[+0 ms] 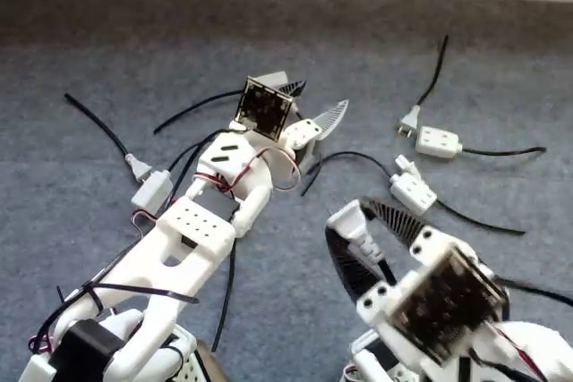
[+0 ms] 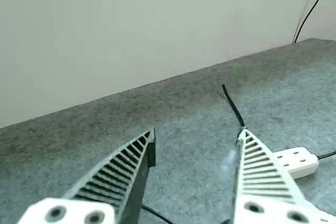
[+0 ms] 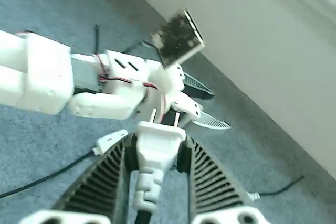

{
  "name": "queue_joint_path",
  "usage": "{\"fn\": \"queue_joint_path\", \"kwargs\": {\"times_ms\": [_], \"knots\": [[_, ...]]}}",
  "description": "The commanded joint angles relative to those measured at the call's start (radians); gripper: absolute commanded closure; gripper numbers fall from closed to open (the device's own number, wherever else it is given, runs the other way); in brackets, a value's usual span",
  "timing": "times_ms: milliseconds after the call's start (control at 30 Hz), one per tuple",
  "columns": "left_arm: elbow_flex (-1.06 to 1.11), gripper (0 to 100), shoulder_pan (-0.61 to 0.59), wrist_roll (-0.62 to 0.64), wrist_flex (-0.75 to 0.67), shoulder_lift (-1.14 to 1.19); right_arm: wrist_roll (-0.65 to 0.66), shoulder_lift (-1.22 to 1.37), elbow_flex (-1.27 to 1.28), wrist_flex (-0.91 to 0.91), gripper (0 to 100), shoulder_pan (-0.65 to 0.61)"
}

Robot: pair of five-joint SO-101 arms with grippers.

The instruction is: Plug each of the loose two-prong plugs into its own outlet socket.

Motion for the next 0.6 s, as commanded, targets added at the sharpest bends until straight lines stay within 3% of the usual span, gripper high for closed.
{"fn": "queue_joint_path", "kwargs": {"times_ms": [0, 333, 567], "knots": [[-0.007, 76, -0.021, 0.005, -0.035, 0.005, -0.025, 0.001, -0.074, 0.031, 98.5, -0.051], [-0.007, 76, -0.021, 0.008, -0.060, 0.004, -0.025, 0.004, -0.065, 0.039, 98.5, -0.045], [0.102, 77, -0.018, 0.005, -0.394, 0.004, -0.018, -0.007, 0.110, -0.005, 98.5, 0.097]]}}
